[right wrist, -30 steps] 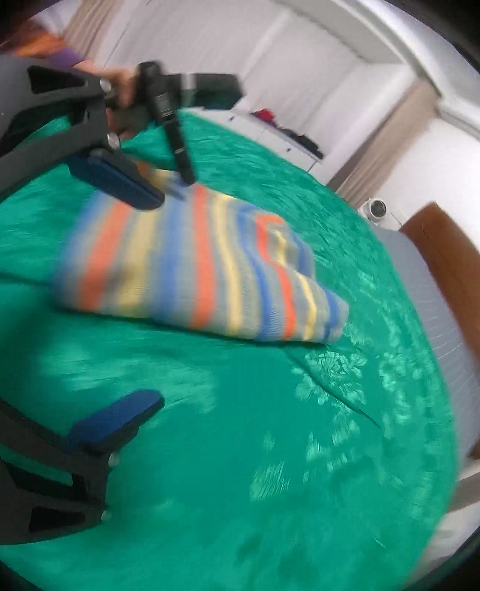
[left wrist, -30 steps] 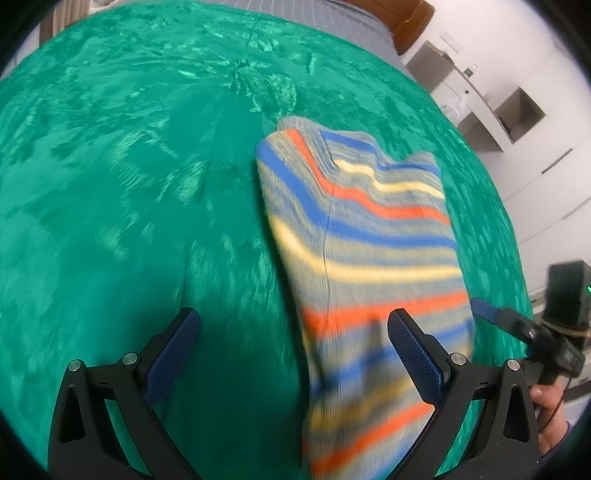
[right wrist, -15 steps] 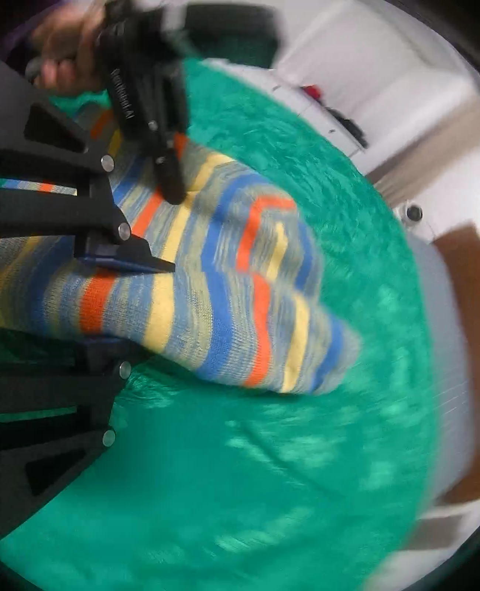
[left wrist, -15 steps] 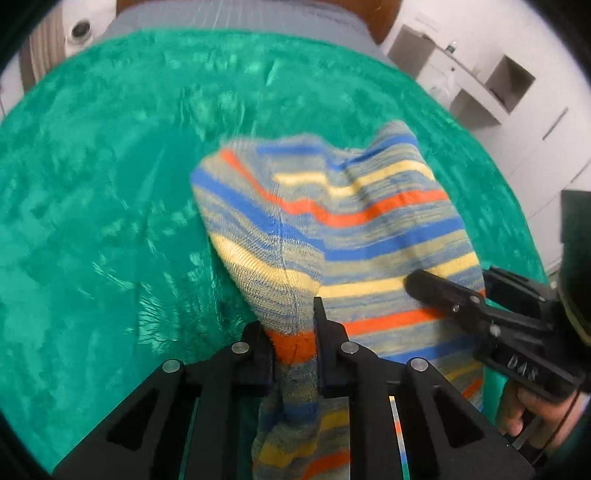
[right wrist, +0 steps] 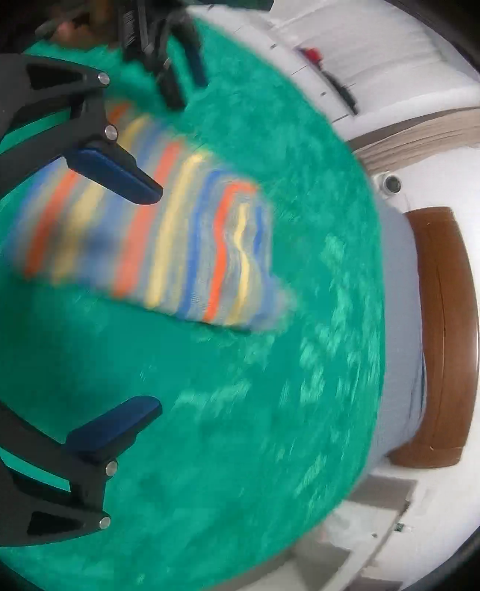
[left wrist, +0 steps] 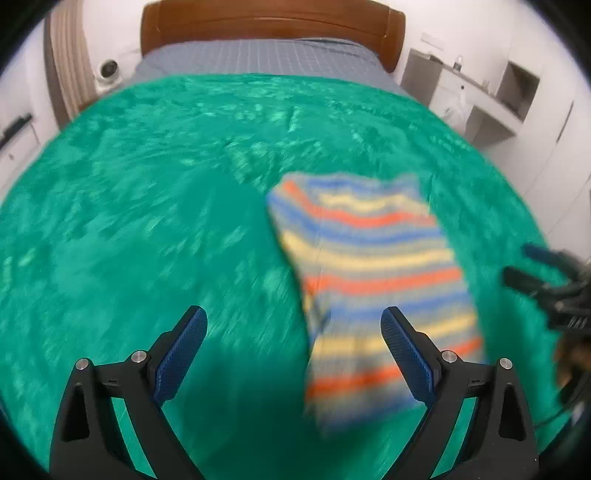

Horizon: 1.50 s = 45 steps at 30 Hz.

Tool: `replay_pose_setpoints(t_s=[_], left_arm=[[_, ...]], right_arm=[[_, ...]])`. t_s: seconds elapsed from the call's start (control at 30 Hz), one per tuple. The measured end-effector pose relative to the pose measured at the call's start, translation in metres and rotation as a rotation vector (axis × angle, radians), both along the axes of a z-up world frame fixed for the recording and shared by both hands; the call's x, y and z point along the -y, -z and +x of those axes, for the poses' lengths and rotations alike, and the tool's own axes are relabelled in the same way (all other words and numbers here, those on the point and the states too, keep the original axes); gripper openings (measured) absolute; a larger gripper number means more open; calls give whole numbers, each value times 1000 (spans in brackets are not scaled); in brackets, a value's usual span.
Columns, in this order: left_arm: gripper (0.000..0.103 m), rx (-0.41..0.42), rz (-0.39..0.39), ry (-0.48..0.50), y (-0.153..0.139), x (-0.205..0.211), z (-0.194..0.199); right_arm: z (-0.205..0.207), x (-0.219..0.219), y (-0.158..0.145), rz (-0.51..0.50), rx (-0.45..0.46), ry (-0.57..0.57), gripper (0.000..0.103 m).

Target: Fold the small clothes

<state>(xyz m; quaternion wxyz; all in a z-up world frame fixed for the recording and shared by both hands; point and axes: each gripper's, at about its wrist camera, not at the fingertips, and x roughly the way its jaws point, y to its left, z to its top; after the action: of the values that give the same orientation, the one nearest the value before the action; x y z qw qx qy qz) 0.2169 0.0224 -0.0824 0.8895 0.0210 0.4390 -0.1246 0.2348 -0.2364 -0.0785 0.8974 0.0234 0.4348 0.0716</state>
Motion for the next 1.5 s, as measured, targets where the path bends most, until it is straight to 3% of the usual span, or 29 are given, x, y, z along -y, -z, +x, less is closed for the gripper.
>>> replay_pose_setpoints(t_s=[0.17,0.33,0.47,0.57,0.93,1.17,1.37,1.5], left_arm=[[100,130,108,-18,-16,-1,-73],[102,157,122,-79,-41,-2,-125],[103,143,110,-69,-52,3,-161],[103,160,141,-71,-57,8,-184],[103,184,132,-78,-72,14,-218],[103,286,111,-88,-98,13,-239],[103,379,194,-184,-116,15,-250],[103,293,186,-144,-119,17,-241]], right_arm=[[-71,13,-6,-99,15,-16,102],[-151,0,-36,-69,89,-17,103],[-191,-18,-55,-50,132,-8,103],[-206,-27,-60,-52,134,-8,103],[-245,-45,-77,-77,150,-17,103],[-265,-40,-94,-53,231,44,103],[-262,-41,-106,-27,200,54,103],[-261,-42,-113,-35,201,83,103]])
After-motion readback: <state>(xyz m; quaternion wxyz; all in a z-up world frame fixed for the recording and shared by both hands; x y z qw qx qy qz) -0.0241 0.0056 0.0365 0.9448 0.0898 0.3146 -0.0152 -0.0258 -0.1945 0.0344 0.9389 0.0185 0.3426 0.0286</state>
